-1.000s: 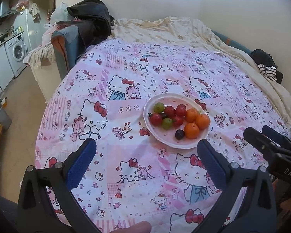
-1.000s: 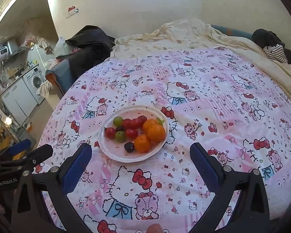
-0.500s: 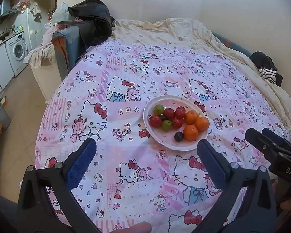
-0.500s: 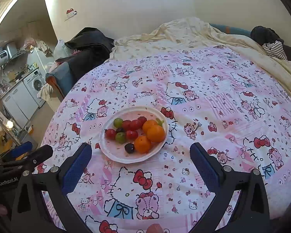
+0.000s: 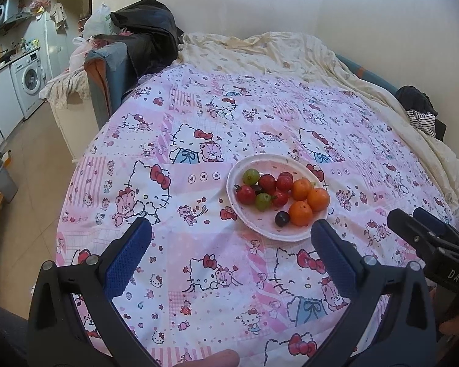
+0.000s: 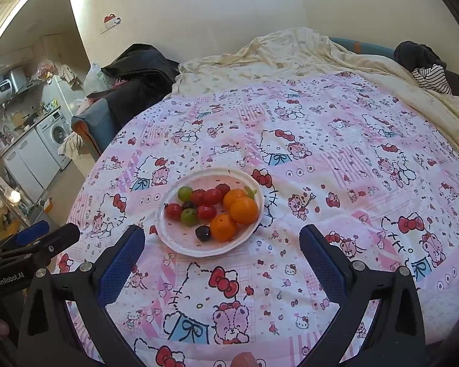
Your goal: Organize fruits
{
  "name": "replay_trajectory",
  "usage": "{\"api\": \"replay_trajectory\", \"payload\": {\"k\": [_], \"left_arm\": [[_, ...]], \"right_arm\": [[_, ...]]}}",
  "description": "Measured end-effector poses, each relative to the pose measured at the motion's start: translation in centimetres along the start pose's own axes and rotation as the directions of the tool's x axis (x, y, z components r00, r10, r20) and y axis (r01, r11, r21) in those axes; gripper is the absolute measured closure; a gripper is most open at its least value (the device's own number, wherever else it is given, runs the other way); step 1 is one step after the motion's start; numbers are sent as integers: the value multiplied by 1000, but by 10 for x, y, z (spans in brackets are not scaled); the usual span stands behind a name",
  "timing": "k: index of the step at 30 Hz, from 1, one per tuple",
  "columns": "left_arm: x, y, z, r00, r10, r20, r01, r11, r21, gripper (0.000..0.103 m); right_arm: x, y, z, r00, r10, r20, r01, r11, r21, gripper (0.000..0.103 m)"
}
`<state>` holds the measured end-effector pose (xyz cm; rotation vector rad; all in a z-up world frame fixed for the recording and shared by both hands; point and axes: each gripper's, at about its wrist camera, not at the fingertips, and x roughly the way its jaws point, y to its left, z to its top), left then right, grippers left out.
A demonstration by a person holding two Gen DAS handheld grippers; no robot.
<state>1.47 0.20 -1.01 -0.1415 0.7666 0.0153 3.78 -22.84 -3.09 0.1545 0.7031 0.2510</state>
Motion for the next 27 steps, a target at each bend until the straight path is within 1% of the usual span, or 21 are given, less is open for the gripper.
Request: {"api": "replay_trajectory", "payload": {"k": [27], "left_arm": [[-2,1,1,1000,-2,5,2,1000,-15,0]], "right_arm": [[-2,4,0,1000,2,4,-2,1000,-25,0]]}}
